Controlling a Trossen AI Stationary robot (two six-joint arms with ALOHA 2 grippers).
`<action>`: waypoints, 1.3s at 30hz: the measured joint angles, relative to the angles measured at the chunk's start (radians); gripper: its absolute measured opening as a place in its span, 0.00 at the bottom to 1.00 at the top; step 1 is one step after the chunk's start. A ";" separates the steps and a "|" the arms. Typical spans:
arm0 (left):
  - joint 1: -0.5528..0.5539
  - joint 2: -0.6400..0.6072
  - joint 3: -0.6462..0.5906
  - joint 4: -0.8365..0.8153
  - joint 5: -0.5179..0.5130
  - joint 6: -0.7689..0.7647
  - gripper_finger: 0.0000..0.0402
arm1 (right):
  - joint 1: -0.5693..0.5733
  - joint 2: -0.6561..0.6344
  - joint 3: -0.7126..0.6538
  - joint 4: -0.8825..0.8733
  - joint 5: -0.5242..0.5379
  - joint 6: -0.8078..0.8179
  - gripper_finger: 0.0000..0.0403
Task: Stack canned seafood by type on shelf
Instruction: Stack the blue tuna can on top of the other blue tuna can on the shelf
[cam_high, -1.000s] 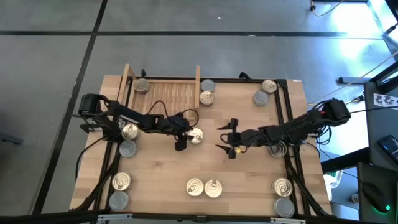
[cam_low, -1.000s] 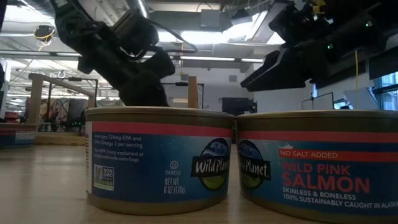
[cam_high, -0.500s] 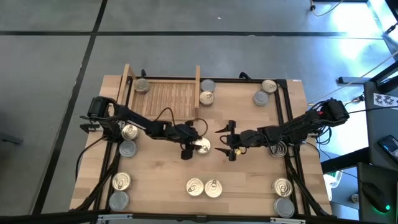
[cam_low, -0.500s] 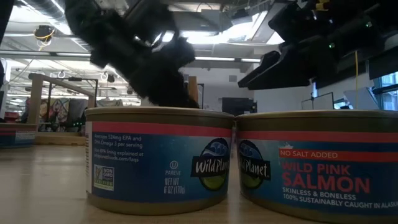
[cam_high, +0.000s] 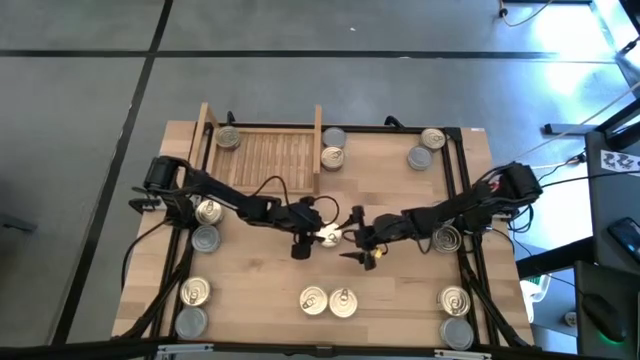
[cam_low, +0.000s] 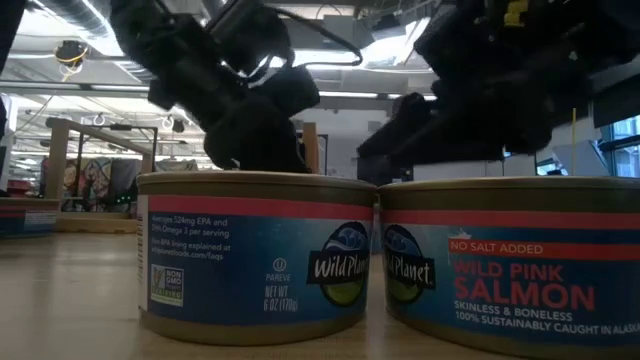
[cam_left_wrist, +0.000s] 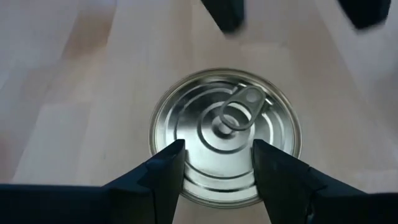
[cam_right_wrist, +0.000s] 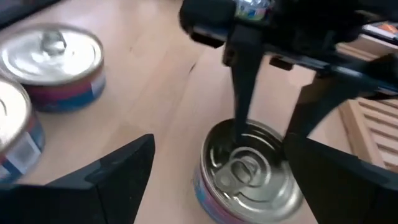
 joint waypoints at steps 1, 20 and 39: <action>0.007 0.007 -0.015 0.028 0.003 -0.011 0.46 | -0.002 0.018 0.006 0.003 0.017 -0.020 0.89; 0.093 0.042 -0.166 0.367 0.086 -0.257 0.46 | 0.000 0.063 0.082 -0.209 0.265 -0.530 0.89; 0.099 0.046 -0.171 0.401 0.080 -0.329 0.46 | 0.001 0.237 0.123 -0.040 0.452 -0.704 0.84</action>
